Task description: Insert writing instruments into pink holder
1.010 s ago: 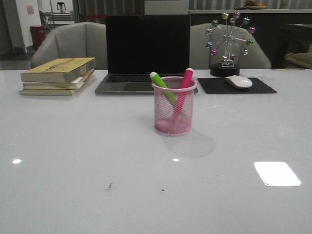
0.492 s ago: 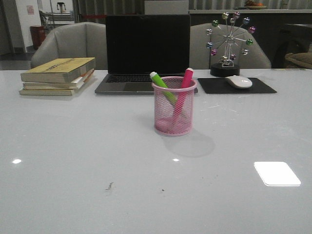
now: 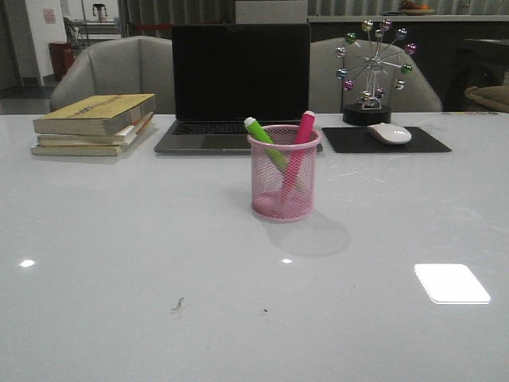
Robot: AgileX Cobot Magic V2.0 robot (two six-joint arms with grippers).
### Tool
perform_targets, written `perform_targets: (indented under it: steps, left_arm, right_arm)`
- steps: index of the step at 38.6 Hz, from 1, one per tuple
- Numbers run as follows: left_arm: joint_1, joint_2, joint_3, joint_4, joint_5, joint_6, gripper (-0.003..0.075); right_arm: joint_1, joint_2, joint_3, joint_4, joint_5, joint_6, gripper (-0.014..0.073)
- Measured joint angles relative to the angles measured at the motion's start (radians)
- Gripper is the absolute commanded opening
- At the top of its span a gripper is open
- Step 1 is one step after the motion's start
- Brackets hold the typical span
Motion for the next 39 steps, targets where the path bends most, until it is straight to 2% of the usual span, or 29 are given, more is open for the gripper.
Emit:
perform_targets:
  steps: [9,25,39]
  left_arm:
    - [0.006,0.000,0.000,0.021,0.010,0.011,0.0092]
    - [0.100,0.000,0.000,0.047,0.015,0.027,0.0092]
    - [0.099,0.000,0.000,0.047,0.016,0.027,0.0092]
  right_arm:
    - [0.000,0.000,0.000,0.000,0.000,0.000,0.0049]
    - [0.000,0.000,0.000,0.000,0.002,0.000,0.0049]
    - [0.000,0.000,0.000,0.000,0.002,0.000,0.0049]
